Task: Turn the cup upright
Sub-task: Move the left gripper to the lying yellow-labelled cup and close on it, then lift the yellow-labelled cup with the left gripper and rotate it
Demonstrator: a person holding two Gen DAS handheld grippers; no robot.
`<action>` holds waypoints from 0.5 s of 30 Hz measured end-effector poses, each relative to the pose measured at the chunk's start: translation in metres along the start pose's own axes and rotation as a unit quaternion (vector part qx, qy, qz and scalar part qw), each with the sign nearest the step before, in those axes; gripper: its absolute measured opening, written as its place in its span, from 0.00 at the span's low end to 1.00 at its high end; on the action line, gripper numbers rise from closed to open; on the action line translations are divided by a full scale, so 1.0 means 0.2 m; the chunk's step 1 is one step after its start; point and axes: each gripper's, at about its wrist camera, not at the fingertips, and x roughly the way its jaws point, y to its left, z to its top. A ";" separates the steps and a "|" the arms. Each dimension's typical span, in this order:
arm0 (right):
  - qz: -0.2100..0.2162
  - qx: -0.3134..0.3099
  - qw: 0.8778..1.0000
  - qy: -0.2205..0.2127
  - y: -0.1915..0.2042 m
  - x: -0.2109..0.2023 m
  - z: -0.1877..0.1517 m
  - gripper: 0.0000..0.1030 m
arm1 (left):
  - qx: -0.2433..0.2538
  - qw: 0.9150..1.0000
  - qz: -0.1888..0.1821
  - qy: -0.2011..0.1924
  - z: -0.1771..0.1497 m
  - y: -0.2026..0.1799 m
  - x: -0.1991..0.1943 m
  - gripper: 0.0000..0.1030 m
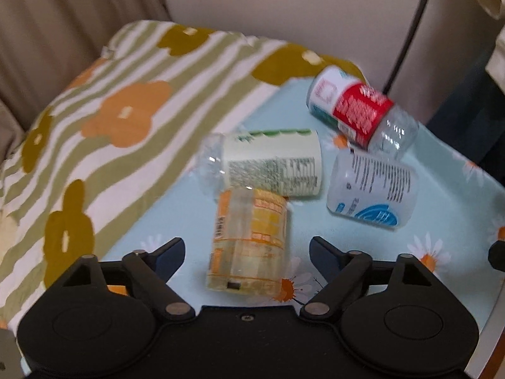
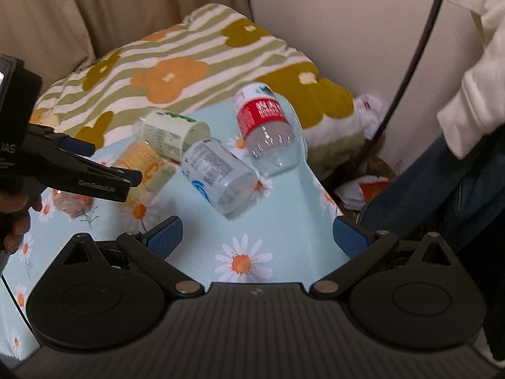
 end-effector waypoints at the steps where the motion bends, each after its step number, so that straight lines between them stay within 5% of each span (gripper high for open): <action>1: -0.003 0.005 1.000 0.004 0.00 0.01 0.00 1.00 | 0.005 1.000 -0.003 0.005 0.00 0.00 0.03 0.84; 8: -0.012 0.030 0.999 0.018 0.00 0.07 -0.02 1.00 | 0.020 0.999 0.000 0.025 0.00 0.00 0.14 0.63; 15: -0.014 0.034 0.999 0.012 0.00 0.07 -0.02 1.00 | 0.016 1.000 -0.002 0.017 -0.01 0.01 0.12 0.62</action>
